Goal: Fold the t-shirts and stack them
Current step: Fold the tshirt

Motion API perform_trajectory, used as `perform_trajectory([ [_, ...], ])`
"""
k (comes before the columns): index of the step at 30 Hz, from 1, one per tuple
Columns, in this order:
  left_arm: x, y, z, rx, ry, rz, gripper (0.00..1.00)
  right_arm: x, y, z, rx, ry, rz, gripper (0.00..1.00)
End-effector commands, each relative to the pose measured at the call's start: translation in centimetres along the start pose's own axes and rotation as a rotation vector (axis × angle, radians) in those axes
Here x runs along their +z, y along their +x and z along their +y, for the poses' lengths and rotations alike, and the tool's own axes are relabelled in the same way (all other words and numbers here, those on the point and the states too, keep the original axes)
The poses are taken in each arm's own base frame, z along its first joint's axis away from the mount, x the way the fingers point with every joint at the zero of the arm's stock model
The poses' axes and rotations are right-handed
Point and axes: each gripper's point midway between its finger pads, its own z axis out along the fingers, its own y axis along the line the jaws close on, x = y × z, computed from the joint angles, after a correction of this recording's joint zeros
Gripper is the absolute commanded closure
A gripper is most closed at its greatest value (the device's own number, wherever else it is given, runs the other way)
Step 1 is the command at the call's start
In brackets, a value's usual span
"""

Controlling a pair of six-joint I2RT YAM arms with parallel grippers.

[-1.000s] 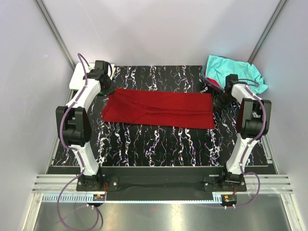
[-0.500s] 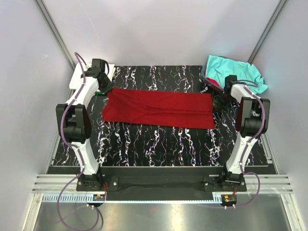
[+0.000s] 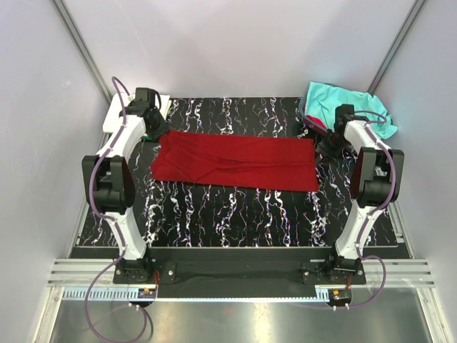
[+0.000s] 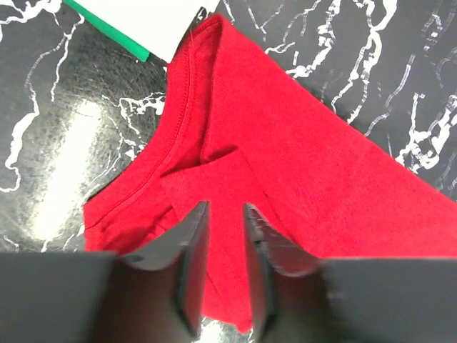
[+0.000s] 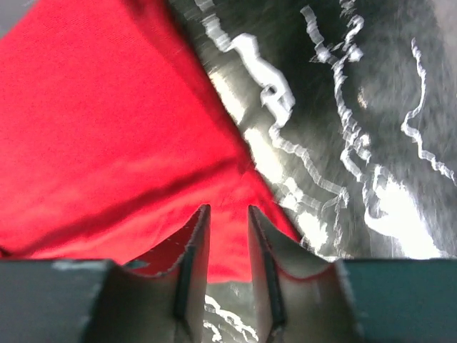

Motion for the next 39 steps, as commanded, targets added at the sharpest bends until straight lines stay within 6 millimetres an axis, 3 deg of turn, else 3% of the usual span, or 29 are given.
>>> perform_trajectory([
  [1,-4.9,-1.9,-1.0,0.031,0.093,-0.112,0.61,-5.9,-0.5,3.5,-0.102,-0.050,-0.123,0.65],
  [3,-6.2,-0.5,-2.0,0.033,0.178,-0.097,0.56,-6.7,1.1,5.8,-0.173,-0.058,-0.129,0.59],
  [6,-5.8,3.3,-2.0,0.060,0.219,-0.036,0.53,-7.3,1.9,8.8,-0.265,-0.067,-0.167,0.52],
  [9,-5.6,6.9,-1.2,0.083,0.236,0.025,0.63,-6.9,4.7,14.8,-0.358,-0.220,-0.144,0.55],
  [11,-5.9,7.6,-0.9,0.082,0.245,0.032,0.69,-6.1,9.1,19.1,-0.398,-0.359,-0.050,0.57],
  [12,-5.9,7.9,-0.8,0.083,0.250,0.041,0.71,-6.1,9.8,21.9,-0.355,-0.454,-0.054,0.62],
  [13,-5.7,8.6,-0.8,0.084,0.258,0.063,0.74,-5.3,12.1,23.0,-0.346,-0.510,0.004,0.69],
  [14,-5.6,8.9,-0.6,0.082,0.253,0.071,0.77,-5.1,14.2,24.6,-0.352,-0.551,0.025,0.84],
  [15,-5.4,9.4,-0.6,0.076,0.257,0.087,0.82,-5.2,14.8,26.8,-0.316,-0.622,0.009,1.00],
  [17,-4.8,9.7,-0.2,0.066,0.244,0.090,0.84,-3.7,18.0,27.9,-0.319,-0.640,0.046,1.00],
  [18,-4.3,10.0,0.2,0.053,0.231,0.093,0.85,-3.5,18.4,28.9,-0.304,-0.666,0.039,1.00],
  [22,-2.5,10.5,2.0,-0.040,0.185,0.133,0.92,-0.5,21.7,30.1,-0.285,-0.659,0.100,1.00],
  [28,-1.9,10.5,2.9,-0.051,0.142,0.139,0.95,1.1,23.8,30.0,-0.275,-0.623,0.106,1.00],
  [33,-1.2,11.3,3.9,-0.078,0.109,0.170,0.97,2.9,24.4,29.6,-0.257,-0.587,0.118,1.00],
  [39,-1.5,10.8,4.0,-0.074,0.099,0.152,0.97,4.0,23.8,29.7,-0.251,-0.564,0.092,1.00],
])
